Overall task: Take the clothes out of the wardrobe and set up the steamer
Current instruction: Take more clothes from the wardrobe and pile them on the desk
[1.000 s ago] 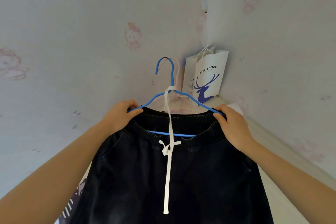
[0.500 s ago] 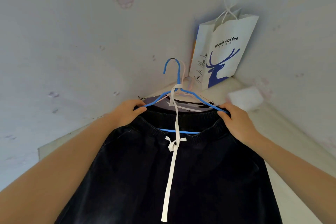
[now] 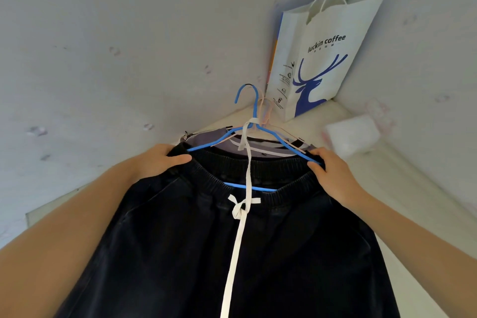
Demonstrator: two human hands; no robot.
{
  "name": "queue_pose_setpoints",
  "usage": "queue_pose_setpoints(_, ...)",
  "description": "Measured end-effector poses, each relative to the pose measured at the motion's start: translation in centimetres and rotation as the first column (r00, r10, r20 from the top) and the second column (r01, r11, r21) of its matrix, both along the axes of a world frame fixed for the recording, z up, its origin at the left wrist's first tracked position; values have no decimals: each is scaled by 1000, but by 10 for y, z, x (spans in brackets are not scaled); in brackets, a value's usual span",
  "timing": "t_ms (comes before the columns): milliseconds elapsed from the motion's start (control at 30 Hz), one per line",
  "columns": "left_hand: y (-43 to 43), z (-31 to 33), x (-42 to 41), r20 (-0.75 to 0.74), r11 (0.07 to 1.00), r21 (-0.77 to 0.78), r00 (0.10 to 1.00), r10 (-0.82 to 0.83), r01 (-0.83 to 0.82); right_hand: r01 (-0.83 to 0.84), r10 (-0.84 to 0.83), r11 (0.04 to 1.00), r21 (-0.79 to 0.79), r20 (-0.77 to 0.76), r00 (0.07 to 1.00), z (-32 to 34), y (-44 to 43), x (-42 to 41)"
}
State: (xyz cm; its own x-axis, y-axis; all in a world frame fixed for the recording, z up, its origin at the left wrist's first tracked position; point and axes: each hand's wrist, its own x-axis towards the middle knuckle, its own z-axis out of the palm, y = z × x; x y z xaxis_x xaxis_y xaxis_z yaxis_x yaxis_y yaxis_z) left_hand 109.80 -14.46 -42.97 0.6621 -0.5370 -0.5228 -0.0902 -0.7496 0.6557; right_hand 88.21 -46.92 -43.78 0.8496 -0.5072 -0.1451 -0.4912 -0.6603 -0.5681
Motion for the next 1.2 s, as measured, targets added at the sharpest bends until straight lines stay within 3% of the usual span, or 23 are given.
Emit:
queue_pose_setpoints(167,-18,5,9,147,1000,-6,989,15,-14,19,-19,1000,3,57,998,6,-10,5)
queue_pose_setpoints(400,-49,26,34,296,980,-127,938,182,-150,53,-46,997,-50,143,989,38,-32,32)
queue_pose_setpoints(533,-71,29,44,421,976,-139,883,210,-166,70,-59,996,-60,171,983,52,-46,50)
queue_pose_setpoints(633,-88,21,43,574,972,-47,790,215,-230,83,-69,994,-76,170,983,49,-57,55)
queue_pose_setpoints(733,-100,6,31,707,954,77,691,153,-290,106,-92,991,-86,150,984,30,-60,56)
queue_pose_setpoints(833,-106,-15,19,750,939,140,653,108,-315,111,-98,988,-105,126,987,5,-60,59)
queue_pose_setpoints(967,-114,-45,-3,820,970,151,573,-16,-189,101,-94,992,-82,79,992,-19,-63,65)
queue_pose_setpoints(1200,-120,-76,-35,726,948,310,663,-185,-75,70,-72,997,-37,-51,996,-47,-73,69)
